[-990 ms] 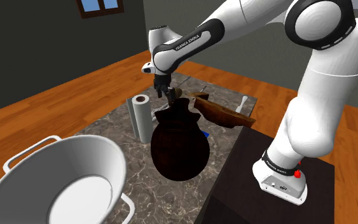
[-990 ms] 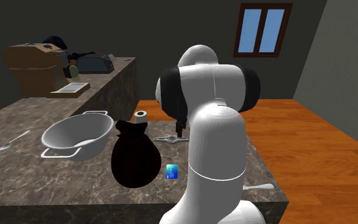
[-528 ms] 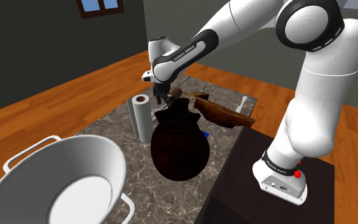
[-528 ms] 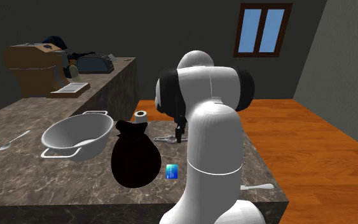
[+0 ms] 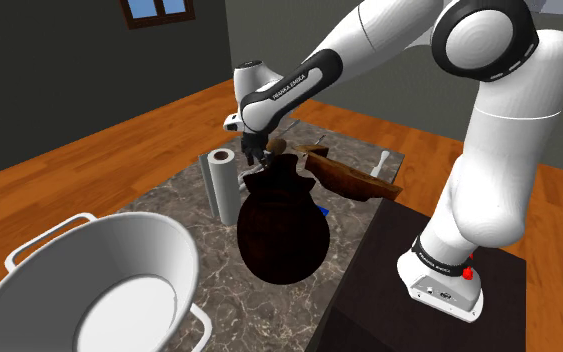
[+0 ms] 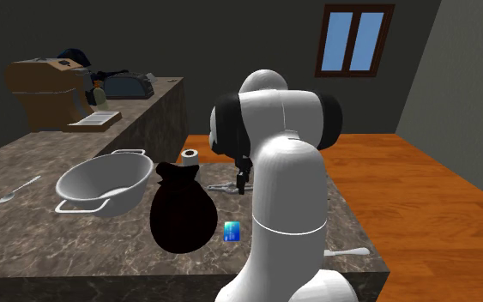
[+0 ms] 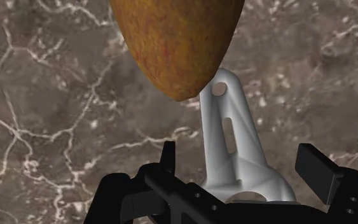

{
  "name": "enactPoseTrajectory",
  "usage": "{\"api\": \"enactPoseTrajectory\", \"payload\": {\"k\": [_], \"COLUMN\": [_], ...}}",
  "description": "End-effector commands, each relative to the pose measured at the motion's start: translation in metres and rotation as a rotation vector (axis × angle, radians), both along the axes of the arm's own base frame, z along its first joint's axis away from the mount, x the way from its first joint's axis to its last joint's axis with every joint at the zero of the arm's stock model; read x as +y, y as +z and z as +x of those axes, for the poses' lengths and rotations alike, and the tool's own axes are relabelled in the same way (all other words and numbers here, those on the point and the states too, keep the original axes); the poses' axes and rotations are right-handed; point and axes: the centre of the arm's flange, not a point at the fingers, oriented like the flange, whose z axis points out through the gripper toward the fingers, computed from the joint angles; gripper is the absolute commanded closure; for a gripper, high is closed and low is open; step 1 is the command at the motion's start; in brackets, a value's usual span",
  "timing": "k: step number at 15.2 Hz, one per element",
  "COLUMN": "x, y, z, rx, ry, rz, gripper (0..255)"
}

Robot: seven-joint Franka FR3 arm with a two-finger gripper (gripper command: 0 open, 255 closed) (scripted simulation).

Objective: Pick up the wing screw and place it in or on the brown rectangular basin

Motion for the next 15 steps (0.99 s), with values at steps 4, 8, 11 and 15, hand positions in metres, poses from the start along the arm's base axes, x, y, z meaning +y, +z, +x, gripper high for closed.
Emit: {"api": "enactPoseTrajectory", "payload": {"k": [4, 8, 11, 15], "x": [0.001, 0.002, 0.000, 0.000], "y": [0.000, 0.000, 0.005, 0.026], "z": [0.000, -0.003, 0.000, 0.000], "rx": [0.000, 0.000, 0.000, 0.000], "ry": [0.000, 0.000, 0.000, 0.000], "rz": [0.000, 0.000, 0.000, 0.000], "gripper": [255, 255, 255, 255]}}
